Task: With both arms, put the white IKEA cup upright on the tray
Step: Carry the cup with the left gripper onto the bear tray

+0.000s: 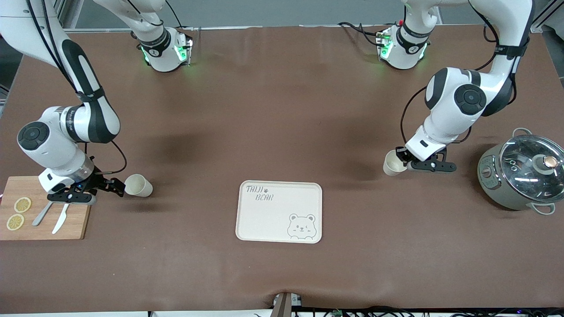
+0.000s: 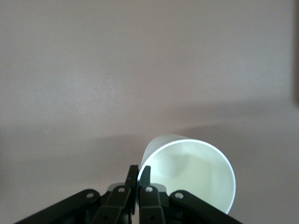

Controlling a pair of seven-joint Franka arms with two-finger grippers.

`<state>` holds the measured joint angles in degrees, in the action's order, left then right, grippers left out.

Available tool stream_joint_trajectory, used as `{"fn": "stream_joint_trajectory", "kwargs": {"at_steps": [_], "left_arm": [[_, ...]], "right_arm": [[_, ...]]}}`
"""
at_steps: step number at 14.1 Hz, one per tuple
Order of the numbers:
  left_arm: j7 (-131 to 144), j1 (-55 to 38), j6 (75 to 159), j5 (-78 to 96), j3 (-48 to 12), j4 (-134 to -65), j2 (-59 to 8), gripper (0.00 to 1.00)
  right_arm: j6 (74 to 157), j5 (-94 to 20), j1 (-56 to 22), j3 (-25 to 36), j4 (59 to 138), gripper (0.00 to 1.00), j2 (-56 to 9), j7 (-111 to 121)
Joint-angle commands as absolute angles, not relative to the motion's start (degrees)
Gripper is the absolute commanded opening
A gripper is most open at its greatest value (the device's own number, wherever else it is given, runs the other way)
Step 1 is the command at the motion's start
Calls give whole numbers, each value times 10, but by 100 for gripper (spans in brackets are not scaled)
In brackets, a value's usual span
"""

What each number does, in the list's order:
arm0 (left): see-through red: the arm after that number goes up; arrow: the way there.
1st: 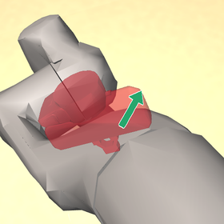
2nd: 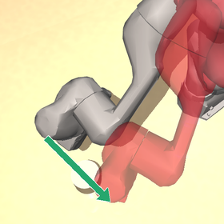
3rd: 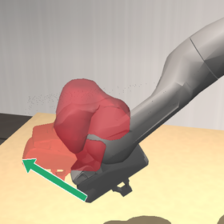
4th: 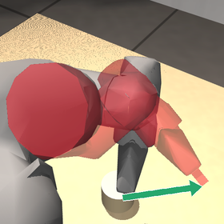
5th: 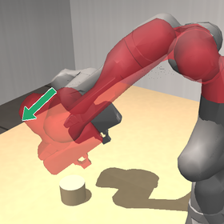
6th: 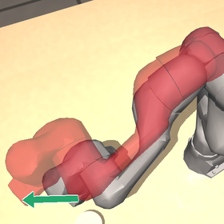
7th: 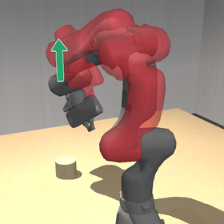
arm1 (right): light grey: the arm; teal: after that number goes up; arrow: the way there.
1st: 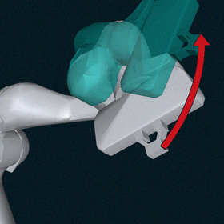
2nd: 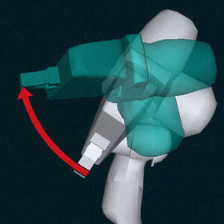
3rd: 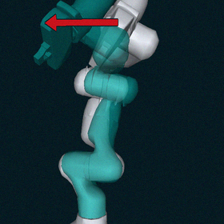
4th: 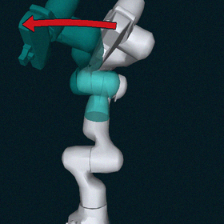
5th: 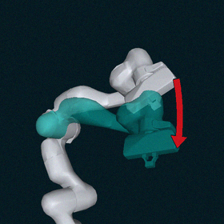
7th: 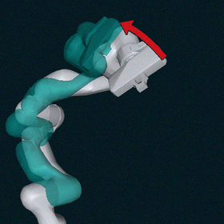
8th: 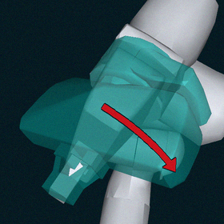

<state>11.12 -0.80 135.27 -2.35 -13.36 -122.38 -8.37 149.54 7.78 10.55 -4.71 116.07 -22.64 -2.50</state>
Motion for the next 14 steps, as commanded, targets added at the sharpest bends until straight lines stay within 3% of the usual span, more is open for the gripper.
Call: {"fn": "stream_joint_trajectory", "kwargs": {"at_steps": [1,4,10,14], "left_arm": [[158,-11,1271,-17,-163,-1131,-112,0],[191,-32,1217,-17,-171,-1054,-142,0],[260,-110,1040,-26,-164,-790,-292,0],[277,-148,1037,-25,-138,-738,-329,0]], "right_arm": [[1499,87,113,-55,1153,100,-240,-23],[1492,88,110,-55,1155,100,-243,-21],[1465,91,115,-56,1168,100,-247,5],[1469,90,115,-56,1175,100,-249,5]]}}
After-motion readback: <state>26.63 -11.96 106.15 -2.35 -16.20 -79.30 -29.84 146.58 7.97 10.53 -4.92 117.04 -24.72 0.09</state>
